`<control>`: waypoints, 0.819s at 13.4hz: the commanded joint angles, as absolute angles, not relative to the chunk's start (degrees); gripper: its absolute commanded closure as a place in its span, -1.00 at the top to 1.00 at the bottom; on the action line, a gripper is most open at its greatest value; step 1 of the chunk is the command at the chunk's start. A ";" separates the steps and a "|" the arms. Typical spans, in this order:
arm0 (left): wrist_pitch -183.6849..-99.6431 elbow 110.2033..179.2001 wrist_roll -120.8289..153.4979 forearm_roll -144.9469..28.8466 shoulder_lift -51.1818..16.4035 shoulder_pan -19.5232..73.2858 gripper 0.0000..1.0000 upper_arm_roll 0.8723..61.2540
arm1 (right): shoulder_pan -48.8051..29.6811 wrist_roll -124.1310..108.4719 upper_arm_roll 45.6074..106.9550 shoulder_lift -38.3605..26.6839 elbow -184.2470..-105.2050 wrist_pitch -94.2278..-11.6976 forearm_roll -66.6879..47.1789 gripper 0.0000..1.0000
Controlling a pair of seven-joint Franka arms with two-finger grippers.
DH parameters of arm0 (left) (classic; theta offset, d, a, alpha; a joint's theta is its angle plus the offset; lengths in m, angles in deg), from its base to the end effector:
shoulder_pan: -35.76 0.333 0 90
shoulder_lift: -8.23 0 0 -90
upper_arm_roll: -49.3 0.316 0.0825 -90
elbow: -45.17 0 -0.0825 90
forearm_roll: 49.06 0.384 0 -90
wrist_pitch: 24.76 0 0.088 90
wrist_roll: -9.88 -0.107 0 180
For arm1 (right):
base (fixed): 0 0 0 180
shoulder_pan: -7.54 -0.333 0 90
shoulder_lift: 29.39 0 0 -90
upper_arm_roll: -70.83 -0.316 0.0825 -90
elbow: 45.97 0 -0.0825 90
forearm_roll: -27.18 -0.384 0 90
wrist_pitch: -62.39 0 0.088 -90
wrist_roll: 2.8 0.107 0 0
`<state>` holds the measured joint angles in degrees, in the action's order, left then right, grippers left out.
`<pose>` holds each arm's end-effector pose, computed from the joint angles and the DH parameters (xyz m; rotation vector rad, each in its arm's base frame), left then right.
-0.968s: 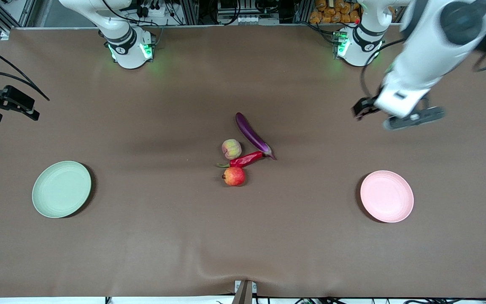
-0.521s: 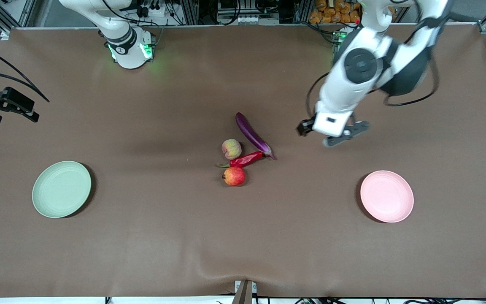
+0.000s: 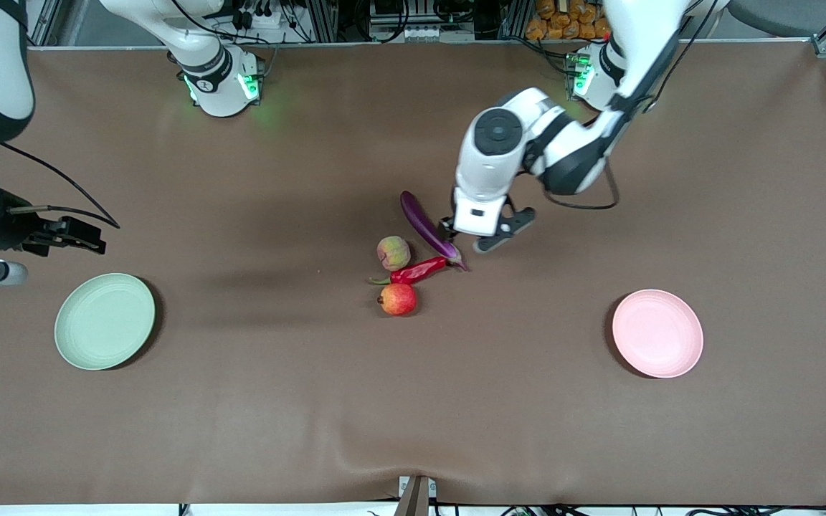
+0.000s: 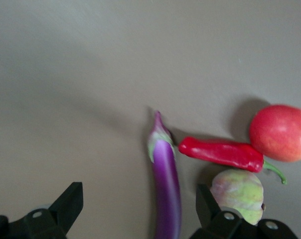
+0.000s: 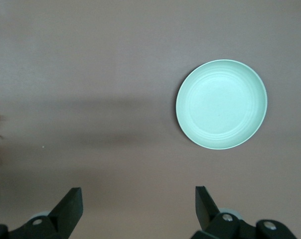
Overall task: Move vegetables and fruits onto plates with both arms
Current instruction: 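Reach the left gripper down to the purple eggplant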
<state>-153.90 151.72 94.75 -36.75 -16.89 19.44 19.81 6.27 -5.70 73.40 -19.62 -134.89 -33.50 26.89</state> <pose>0.4628 -0.4362 0.3117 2.9697 0.9019 -0.0460 0.6095 -0.0113 0.5429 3.1395 0.0436 -0.0766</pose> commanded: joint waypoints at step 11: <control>-161.87 149.14 104.10 -28.06 -29.73 12.64 0.54 20.65 | -0.98 9.57 73.12 -17.00 -132.54 -33.93 23.84 1.00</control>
